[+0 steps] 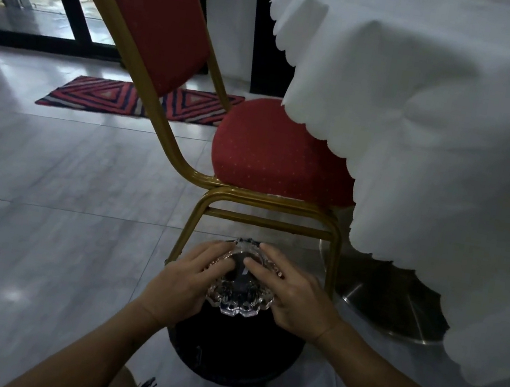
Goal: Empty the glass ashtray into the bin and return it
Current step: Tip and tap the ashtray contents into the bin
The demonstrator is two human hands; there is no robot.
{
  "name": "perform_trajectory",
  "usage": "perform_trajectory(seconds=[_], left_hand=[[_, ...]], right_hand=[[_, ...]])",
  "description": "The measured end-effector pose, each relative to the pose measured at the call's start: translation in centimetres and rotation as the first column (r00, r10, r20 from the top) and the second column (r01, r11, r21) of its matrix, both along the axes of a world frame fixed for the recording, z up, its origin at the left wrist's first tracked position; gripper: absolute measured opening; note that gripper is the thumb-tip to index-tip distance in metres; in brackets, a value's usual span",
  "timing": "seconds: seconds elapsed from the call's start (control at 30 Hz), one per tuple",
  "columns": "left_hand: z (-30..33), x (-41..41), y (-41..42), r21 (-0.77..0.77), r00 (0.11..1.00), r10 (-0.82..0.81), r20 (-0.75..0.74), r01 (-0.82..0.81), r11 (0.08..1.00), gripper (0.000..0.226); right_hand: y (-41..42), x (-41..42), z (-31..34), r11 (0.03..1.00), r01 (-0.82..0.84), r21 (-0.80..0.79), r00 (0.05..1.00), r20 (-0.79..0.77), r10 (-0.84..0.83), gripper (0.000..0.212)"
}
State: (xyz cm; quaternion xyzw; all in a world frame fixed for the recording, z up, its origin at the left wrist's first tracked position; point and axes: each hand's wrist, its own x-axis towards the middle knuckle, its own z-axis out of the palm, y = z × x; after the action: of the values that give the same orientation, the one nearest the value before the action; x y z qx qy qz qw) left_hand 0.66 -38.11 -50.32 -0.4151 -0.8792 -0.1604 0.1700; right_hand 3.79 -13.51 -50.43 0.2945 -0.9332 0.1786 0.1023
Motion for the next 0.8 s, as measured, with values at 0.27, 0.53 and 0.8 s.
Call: perform_trajectory(seconds=[0.27, 0.53, 0.8], left_hand=[[0.8, -0.7, -0.5, -0.132, 0.985, -0.110, -0.130, 0.092, 0.987, 0.039], [2.5, -1.7, -0.6, -0.189, 0.967, -0.172, -0.187, 0.137, 0.972, 0.034], [3.1, -2.1, -0.2, -0.192, 0.958, -0.178, -0.226, 0.135, 0.972, 0.033]], right_hand=[[0.9, -0.7, -0.7, 0.997, -0.042, 0.067, 0.999, -0.028, 0.044, 0.078], [1.1, -1.1, 0.0, 0.999, -0.040, 0.022, 0.998, -0.055, 0.041, 0.079], [1.1, -1.2, 1.0, 1.000, -0.004, 0.022, 0.997, -0.079, 0.006, 0.087]])
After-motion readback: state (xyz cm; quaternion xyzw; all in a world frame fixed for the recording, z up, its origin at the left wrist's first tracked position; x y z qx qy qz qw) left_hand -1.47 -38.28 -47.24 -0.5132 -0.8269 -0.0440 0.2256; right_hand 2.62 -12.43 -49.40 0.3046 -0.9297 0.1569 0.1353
